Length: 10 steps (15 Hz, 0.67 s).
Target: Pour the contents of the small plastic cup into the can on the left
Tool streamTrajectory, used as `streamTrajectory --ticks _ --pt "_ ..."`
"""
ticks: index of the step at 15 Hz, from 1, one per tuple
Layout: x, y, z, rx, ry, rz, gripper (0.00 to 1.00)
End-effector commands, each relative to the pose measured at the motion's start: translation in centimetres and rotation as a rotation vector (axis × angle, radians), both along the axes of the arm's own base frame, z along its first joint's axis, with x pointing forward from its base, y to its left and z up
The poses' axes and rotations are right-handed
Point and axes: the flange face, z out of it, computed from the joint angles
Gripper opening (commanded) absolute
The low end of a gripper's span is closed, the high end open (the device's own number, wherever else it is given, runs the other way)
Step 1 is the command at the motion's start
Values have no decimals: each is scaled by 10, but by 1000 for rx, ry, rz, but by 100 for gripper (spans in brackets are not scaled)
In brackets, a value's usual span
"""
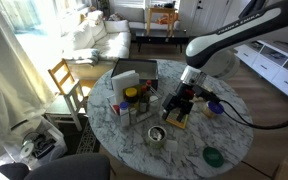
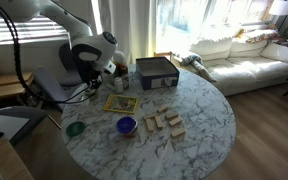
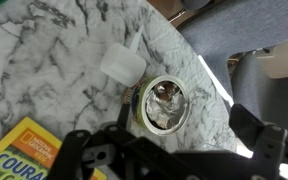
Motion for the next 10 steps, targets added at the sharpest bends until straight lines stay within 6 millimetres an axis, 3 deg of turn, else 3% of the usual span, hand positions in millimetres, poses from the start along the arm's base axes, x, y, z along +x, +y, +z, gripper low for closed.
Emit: streamTrajectory --ticks 1,6,7,10 --pt "-20 11 18 -187 -41 -19 100" --pt "-35 24 28 -389 -71 -19 100" --pt "-18 21 26 -330 -62 -12 100" --pt "-25 25 28 -363 -60 -8 100"
